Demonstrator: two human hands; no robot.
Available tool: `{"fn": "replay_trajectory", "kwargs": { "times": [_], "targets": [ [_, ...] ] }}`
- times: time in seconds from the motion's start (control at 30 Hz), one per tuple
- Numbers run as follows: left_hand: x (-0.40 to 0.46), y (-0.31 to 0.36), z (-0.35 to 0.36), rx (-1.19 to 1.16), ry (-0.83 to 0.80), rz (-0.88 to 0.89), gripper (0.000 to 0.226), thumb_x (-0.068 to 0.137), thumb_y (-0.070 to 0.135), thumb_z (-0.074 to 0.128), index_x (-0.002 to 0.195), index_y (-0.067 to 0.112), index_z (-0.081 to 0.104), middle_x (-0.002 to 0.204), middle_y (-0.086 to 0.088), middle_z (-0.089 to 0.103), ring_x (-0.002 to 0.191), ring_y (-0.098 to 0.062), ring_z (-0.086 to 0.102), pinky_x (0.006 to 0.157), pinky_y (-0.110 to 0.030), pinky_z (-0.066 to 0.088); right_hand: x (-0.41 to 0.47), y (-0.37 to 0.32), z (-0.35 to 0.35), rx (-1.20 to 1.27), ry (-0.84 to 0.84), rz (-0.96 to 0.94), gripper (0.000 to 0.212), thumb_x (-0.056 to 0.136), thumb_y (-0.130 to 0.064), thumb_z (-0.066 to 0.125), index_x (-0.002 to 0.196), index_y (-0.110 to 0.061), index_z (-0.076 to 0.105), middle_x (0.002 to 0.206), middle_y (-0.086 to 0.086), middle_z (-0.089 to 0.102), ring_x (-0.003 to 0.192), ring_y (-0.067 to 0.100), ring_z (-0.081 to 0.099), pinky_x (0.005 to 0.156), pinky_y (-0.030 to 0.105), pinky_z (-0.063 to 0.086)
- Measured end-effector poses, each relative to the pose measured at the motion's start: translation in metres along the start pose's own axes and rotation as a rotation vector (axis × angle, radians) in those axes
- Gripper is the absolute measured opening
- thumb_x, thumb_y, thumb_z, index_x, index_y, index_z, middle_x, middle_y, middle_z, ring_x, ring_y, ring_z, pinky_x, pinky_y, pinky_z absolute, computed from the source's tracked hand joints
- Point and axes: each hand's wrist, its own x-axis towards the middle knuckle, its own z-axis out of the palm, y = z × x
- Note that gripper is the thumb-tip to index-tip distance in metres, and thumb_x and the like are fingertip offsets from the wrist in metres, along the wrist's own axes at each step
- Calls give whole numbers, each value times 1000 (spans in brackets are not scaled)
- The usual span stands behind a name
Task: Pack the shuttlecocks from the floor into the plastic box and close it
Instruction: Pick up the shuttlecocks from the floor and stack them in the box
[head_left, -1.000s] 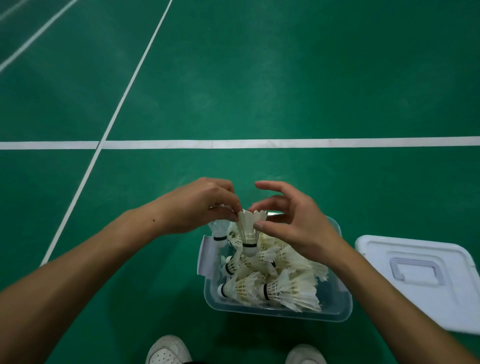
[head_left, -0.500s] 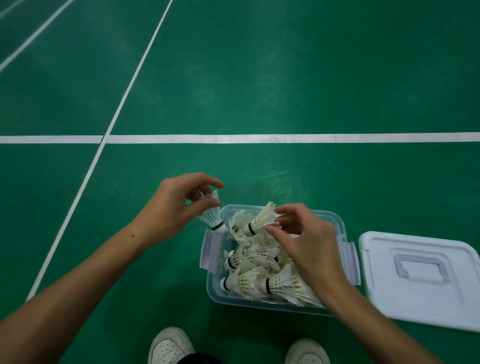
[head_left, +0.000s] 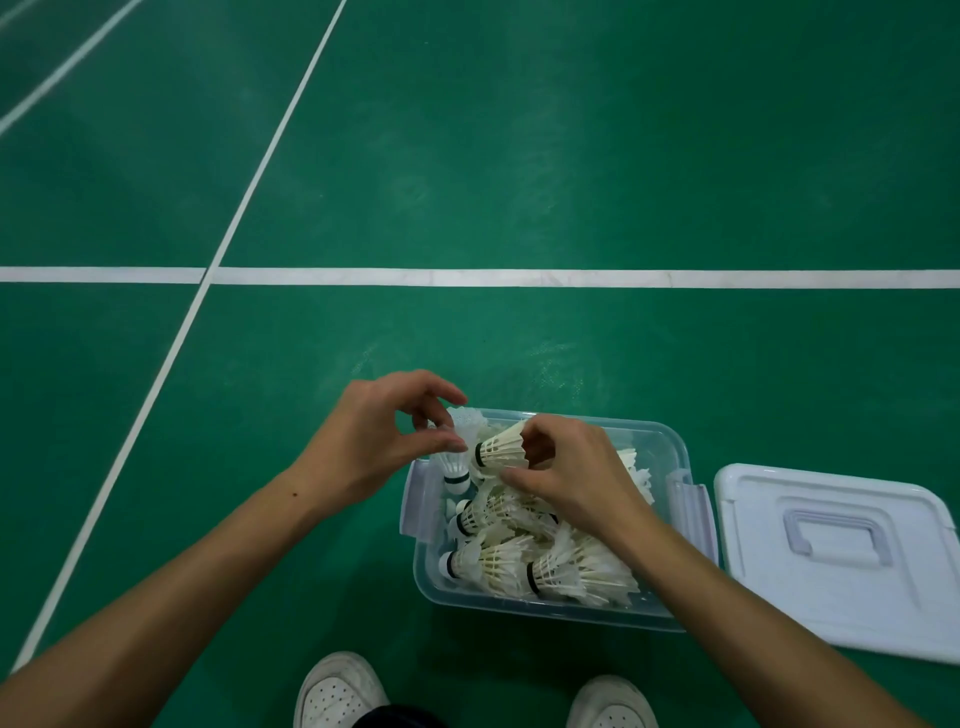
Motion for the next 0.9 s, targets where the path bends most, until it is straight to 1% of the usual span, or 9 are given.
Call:
{"fn": "replay_trajectory", "kwargs": {
  "times": [0.1, 0.2, 0.37, 0.43, 0.57, 0.63, 0.7, 0.8, 0.9],
  "targets": [
    [3, 1, 2, 72, -29, 40, 25, 74, 46, 83, 95, 34, 78, 84, 19, 71, 84, -8, 61, 71, -29, 52, -8, 1, -12, 122, -44, 7, 46, 79, -38, 90, 118, -23, 70, 101, -18, 68, 90, -5, 66, 84, 16, 58],
    [9, 5, 2, 63, -69, 64, 18, 78, 49, 80, 92, 39, 81, 85, 21, 70, 87, -10, 59, 70, -29, 52, -21, 2, -29, 143, 15, 5, 47, 78, -39, 89, 120, -31, 70, 108, -22, 73, 88, -6, 69, 84, 24, 62],
    [26, 22, 3, 65, -248, 133, 17, 87, 53, 70, 94, 39, 79, 87, 27, 70, 91, -10, 55, 74, -34, 50, -33, -2, -47, 133, 135, -204, 55, 79, -34, 91, 130, -30, 69, 120, -23, 71, 112, -4, 65, 87, 14, 54],
    [33, 30, 4, 66, -276, 151, 17, 90, 51, 68, 96, 38, 78, 88, 28, 68, 91, -8, 55, 76, -33, 50, -32, -7, -48, 111, 119, -257, 48, 82, -32, 89, 127, -29, 72, 120, -20, 72, 111, -2, 64, 86, 13, 52],
    [40, 43, 6, 4, -185, 175, 12, 91, 33, 77, 101, 25, 78, 96, 15, 70, 85, -13, 63, 76, -30, 53, -31, -8, -45, 96, 180, -274, 18, 87, -27, 86, 103, -27, 78, 99, -20, 76, 96, -1, 67, 82, 16, 52],
    [37, 41, 7, -49, -82, 128, 26, 86, 28, 83, 110, 22, 75, 107, 12, 69, 84, -14, 66, 78, -24, 55, -36, -3, -48, 144, 253, -223, 14, 86, -29, 86, 98, -29, 79, 96, -22, 74, 95, -1, 68, 85, 16, 53],
    [30, 28, 5, -9, -17, 68, 40, 80, 40, 83, 116, 28, 69, 114, 15, 68, 87, -10, 67, 77, -21, 54, -44, 7, -52, 210, 339, -124, 13, 84, -31, 87, 95, -31, 79, 97, -20, 73, 95, 1, 69, 87, 16, 52],
    [15, 4, 10, 245, -144, -47, 57, 73, 64, 76, 121, 36, 66, 114, 21, 67, 95, 0, 59, 82, -26, 53, -52, 20, -49, 218, 364, -21, 12, 86, -31, 86, 97, -32, 80, 97, -19, 74, 92, -3, 71, 86, 19, 55],
    [4, -8, 27, 454, -219, -19, 66, 75, 63, 80, 131, 33, 66, 117, 19, 70, 104, -7, 56, 91, -31, 51, -51, 22, -36, 205, 350, 21, 12, 86, -28, 86, 97, -27, 81, 89, -22, 76, 90, -10, 70, 80, 10, 55]
  ]
}}
